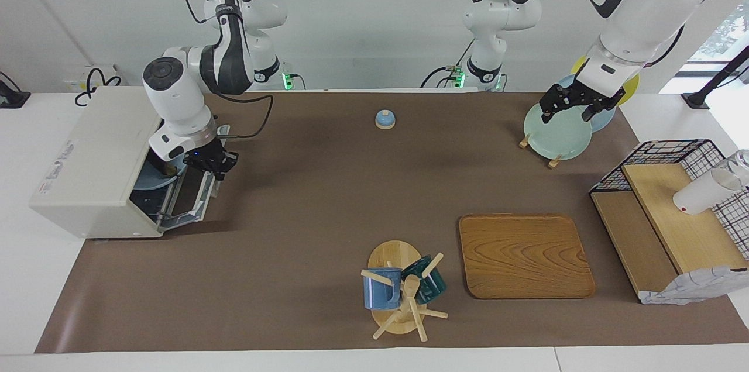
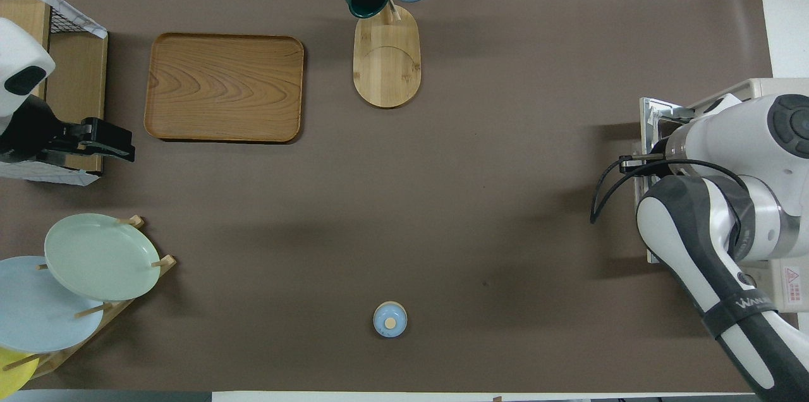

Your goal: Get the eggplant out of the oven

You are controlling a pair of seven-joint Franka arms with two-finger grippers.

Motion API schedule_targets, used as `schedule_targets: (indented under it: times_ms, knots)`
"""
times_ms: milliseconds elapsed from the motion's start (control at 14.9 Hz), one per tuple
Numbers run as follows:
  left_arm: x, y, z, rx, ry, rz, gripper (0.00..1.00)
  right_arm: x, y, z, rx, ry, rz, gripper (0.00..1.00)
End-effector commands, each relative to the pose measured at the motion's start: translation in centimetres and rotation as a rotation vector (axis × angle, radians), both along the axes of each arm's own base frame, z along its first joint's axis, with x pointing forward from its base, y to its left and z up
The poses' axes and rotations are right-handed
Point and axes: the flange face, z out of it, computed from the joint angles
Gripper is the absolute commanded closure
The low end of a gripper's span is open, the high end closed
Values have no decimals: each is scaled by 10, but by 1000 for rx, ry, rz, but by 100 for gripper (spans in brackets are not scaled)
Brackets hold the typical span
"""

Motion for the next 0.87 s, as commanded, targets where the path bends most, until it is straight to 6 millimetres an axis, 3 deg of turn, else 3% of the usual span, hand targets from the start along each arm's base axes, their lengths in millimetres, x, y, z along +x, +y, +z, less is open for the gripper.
schedule_targets:
  times_ms: [0,403,605,807]
  knots:
    - [-3,4,2,-1,9,-6,0,12,-16,-21,-15,-40,-13,100]
    - [-3,3,2,-1,9,-8,0,16,-3,-53,31,-17,-62,100]
    - [-3,3,2,-1,9,-8,0,17,-1,-57,37,-20,-67,100]
    - [-3,3,2,-1,9,-8,0,17,18,-57,38,-16,-83,100]
